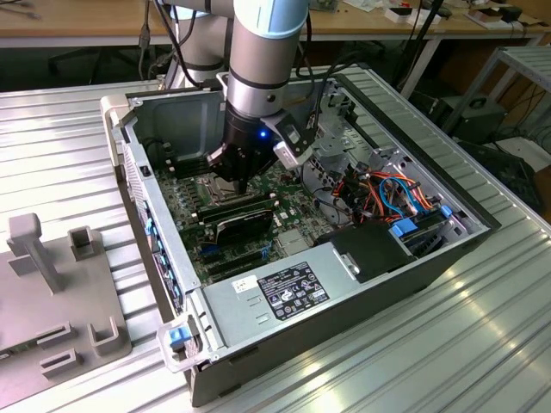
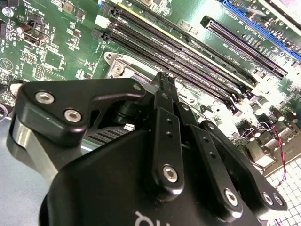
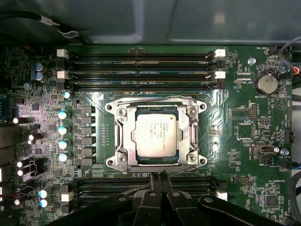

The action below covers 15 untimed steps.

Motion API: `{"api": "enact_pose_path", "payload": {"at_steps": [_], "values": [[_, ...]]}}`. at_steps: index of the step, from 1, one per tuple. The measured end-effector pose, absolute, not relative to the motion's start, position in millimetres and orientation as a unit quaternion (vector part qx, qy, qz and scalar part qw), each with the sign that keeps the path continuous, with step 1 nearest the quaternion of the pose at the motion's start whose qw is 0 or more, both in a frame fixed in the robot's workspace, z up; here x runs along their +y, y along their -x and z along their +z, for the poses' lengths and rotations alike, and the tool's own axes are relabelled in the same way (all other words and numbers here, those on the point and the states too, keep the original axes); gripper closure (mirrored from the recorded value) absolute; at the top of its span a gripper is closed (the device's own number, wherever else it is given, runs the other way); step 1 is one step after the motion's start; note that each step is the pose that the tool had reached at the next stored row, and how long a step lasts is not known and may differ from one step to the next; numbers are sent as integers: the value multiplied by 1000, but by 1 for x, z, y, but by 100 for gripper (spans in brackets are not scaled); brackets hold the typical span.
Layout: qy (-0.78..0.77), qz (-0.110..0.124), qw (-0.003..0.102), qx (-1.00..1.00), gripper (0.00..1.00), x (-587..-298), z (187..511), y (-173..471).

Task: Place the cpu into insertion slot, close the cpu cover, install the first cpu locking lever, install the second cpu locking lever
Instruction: 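Install the second cpu locking lever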

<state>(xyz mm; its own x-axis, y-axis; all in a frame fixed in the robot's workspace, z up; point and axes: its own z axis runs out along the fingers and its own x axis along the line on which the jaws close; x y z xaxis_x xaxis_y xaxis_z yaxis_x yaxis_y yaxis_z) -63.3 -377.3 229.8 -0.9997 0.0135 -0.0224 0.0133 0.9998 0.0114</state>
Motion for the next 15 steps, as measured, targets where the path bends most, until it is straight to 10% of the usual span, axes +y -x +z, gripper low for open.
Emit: {"api": "enact_pose_path", "payload": {"at_steps": [15], "values": [[-7,6,11,1000,89,-377,229,73]]}}
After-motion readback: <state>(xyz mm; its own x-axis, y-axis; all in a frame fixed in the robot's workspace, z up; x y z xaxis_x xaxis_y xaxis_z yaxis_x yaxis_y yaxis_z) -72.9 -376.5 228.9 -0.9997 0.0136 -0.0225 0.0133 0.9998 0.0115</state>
